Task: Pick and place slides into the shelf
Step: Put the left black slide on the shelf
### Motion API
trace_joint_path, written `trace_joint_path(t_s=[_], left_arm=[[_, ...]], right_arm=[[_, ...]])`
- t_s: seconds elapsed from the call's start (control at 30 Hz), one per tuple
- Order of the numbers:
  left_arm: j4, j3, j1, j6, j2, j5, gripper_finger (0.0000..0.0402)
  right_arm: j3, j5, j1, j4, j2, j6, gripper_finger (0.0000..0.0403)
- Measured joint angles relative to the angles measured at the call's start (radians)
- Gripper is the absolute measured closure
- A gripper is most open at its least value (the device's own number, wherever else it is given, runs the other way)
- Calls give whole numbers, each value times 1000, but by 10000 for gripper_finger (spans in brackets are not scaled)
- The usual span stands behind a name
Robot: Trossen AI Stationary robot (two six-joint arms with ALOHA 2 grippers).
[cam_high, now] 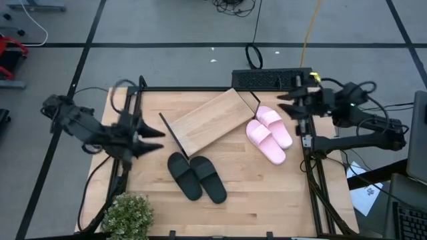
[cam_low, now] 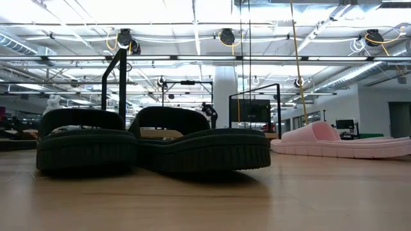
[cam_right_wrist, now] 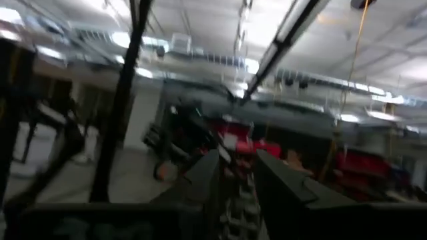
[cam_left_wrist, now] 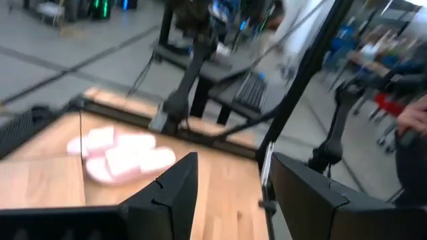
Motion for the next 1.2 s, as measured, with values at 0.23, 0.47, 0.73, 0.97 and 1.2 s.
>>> trace_joint_path(t_s=[0.23, 0.47, 0.73, 0.97, 1.2], left_arm=[[-160, 258, -69, -237, 272, -50, 218], [-159, 349, -104, -477, 455, -90, 218], [-179, 359, -126, -805, 601, -24, 218], [-323, 359, -166, -1167, 691, 145, 218], [-455, 359, -191, -1337, 752, 164, 218]], right_arm=[[60, 117, 0, -81, 59, -155, 316], [60, 142, 0, -84, 61, -260, 316], [60, 140, 0, -131, 61, -266, 316], [59, 140, 0, -193, 61, -265, 316], [59, 140, 0, -214, 61, -265, 316]])
